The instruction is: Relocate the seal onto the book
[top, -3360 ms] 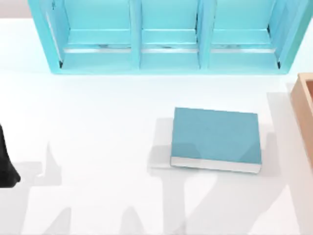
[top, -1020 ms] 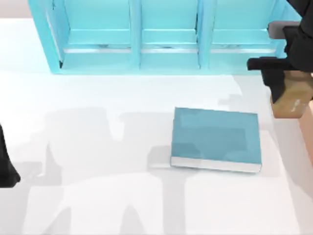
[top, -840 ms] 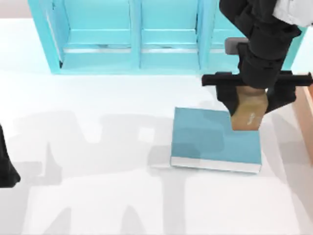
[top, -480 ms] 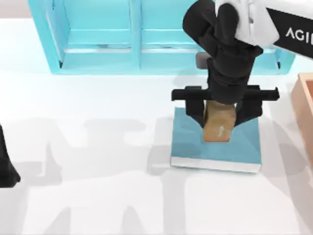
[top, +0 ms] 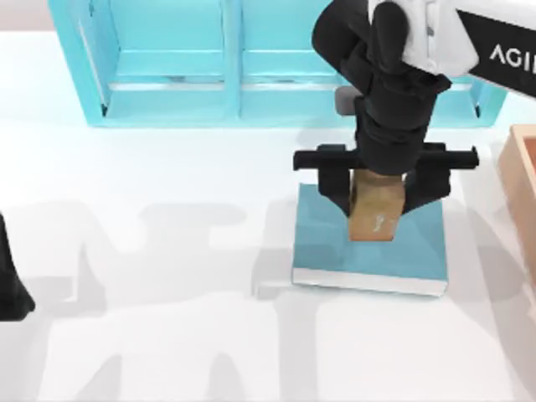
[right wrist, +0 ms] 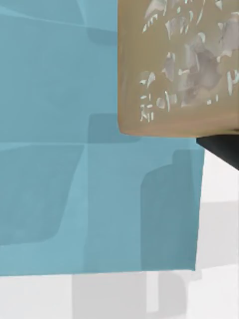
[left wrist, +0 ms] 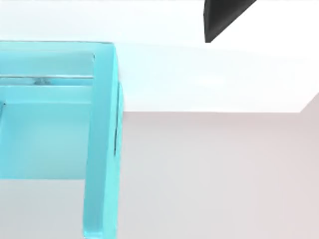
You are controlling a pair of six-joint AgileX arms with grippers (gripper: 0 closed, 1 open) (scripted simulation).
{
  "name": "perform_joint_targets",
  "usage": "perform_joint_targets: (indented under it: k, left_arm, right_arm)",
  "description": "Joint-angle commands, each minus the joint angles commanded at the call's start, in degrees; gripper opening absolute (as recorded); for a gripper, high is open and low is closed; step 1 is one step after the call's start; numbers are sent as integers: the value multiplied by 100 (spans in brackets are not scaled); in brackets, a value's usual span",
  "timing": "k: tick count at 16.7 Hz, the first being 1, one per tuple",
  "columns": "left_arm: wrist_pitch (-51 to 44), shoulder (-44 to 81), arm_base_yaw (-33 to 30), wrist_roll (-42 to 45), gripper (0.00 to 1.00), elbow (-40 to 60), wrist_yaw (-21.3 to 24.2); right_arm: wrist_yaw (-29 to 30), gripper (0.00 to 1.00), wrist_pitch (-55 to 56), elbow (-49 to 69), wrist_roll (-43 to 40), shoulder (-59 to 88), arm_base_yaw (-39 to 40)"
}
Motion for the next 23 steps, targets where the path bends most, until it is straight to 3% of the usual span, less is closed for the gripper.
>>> perform_joint_targets:
  k: [1,14,23]
  left_arm:
    - [0,0,0,0,100,0,0]
    - [0,0,0,0,100,0,0]
    - [0,0,0,0,100,0,0]
  right_arm:
    - [0,0,0,0,0,0,0]
    - [0,98,0,0,0,0,0]
    - [0,100,1,-1,0,1,-6]
